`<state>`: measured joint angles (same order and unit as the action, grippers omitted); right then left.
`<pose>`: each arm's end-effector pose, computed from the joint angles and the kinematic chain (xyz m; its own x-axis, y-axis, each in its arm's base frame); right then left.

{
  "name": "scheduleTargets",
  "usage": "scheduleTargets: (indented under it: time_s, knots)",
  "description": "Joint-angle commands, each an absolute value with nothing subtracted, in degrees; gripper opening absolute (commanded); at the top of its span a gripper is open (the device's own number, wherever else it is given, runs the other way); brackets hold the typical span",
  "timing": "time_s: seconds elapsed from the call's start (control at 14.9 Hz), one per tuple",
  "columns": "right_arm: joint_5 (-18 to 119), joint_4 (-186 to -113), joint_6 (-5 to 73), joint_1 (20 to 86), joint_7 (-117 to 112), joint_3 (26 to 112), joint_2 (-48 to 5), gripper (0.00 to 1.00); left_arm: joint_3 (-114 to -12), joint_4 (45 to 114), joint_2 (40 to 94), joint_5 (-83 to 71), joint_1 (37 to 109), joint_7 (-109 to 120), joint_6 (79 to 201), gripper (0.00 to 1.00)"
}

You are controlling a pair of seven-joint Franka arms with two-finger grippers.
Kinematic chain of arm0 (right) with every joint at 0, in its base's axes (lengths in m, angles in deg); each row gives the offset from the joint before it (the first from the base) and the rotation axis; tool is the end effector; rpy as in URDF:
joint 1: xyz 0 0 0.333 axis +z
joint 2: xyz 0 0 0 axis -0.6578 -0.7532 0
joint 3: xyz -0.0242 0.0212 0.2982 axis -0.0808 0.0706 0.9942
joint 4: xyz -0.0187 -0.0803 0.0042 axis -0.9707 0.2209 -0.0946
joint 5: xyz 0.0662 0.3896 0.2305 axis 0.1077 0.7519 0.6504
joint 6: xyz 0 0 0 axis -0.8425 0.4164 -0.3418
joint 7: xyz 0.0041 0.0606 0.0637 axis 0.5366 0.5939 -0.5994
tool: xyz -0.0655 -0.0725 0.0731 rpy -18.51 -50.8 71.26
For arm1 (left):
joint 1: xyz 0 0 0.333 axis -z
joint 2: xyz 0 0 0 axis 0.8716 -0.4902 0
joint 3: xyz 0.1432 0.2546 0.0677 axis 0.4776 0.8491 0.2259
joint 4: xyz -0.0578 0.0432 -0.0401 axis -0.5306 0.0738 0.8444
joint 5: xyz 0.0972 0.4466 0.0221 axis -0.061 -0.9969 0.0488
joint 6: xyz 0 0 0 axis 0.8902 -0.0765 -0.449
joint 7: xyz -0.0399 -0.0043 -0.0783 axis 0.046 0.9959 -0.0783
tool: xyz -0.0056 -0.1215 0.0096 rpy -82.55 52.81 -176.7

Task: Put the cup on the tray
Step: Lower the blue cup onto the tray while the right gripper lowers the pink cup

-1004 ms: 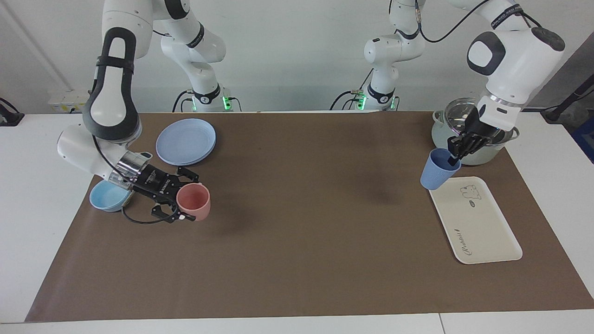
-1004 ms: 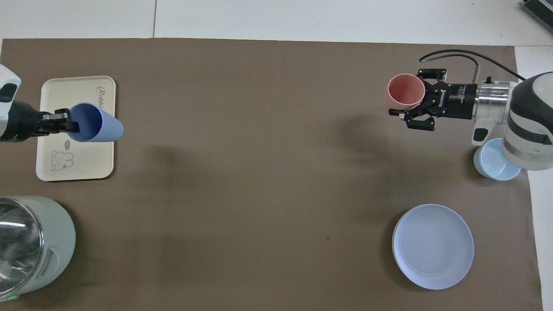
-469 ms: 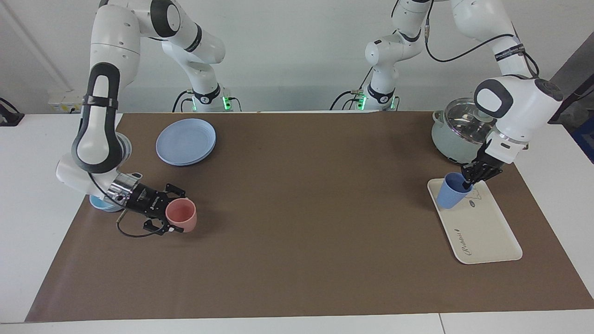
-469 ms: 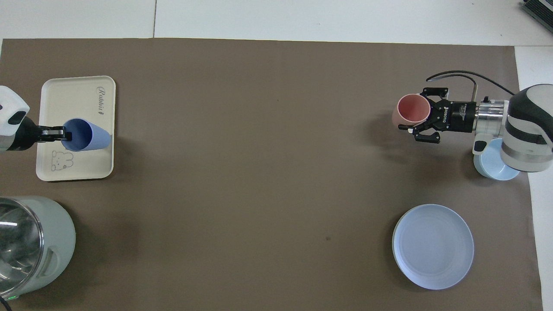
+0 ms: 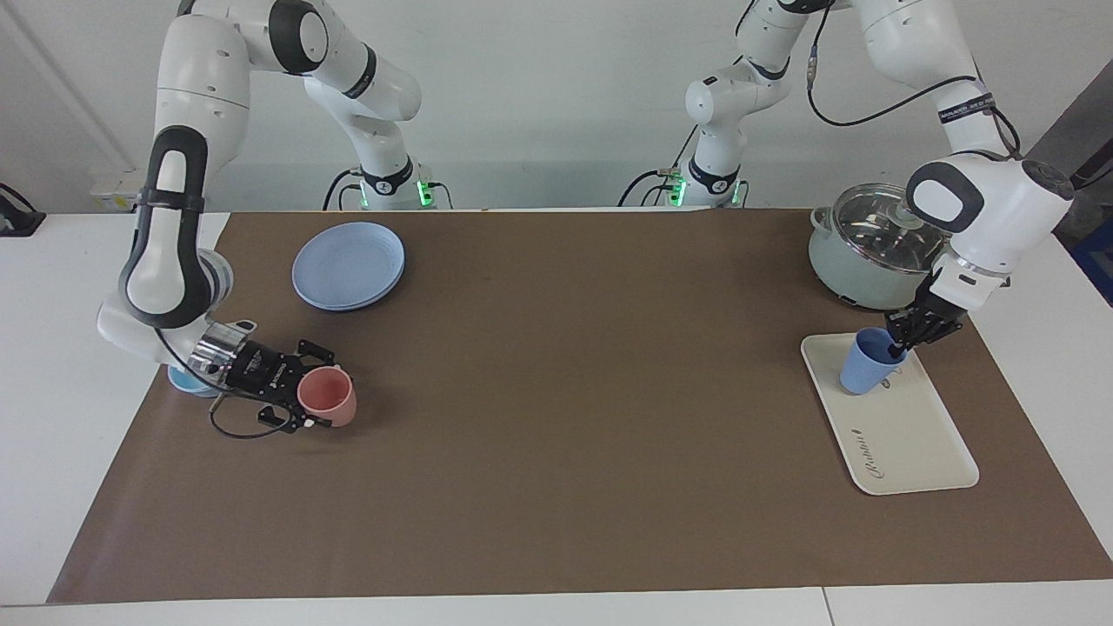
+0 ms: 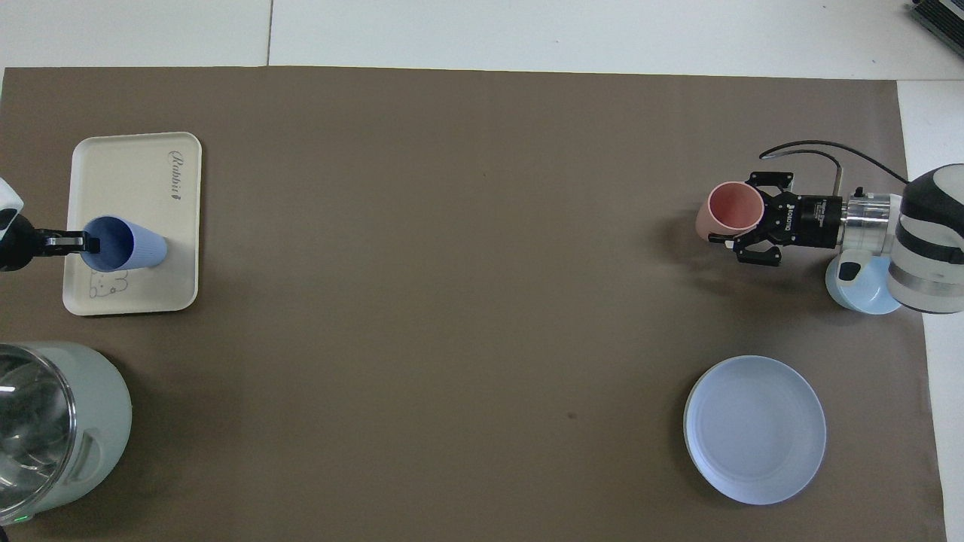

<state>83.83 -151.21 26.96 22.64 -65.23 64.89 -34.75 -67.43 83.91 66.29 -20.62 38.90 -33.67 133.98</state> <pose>0.6613 -0.1051 0.1968 -0.1866 -0.4815 -0.8563 -0.9604 0.2731 0.0557 0.6372 0.1589 0.3156 0.9839 -0.0313 0.1761 -0.0514 -0.9926 0.1104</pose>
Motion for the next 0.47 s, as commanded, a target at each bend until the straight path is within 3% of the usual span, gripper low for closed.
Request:
scheduleTargets:
  time_s: [0.0,0.07,0.13,0.2,0.33,0.4]
  knots:
    - [83.0,-154.7,28.6,22.1,-63.7,65.4,-33.1,0.00,-68.1,83.6,65.5,-20.2,38.7,-34.5,135.5,0.02]
    - [83.0,-154.8,28.3,22.1,-63.7,65.4,-33.1,0.00,-68.1,83.5,65.4,-20.2,39.1,-34.6,135.8,0.91]
    - [83.0,-154.8,28.5,22.1,-63.7,65.3,-33.1,0.00,-68.0,82.3,65.2,-20.2,39.3,-34.6,135.4,1.00]
    - [83.0,-155.1,29.1,22.4,-63.7,65.3,-33.1,0.04,-68.0,80.4,64.7,-20.4,39.5,-34.6,134.4,1.00]
    - [82.8,-155.0,29.2,22.5,-61.9,65.3,-32.6,0.75,-68.1,78.7,65.3,-20.8,40.5,-34.5,132.0,1.00]
    - [82.4,-155.2,29.1,22.4,-59.9,65.3,-32.1,0.86,-68.0,78.3,66.6,-22.5,41.9,-34.4,130.7,1.00]
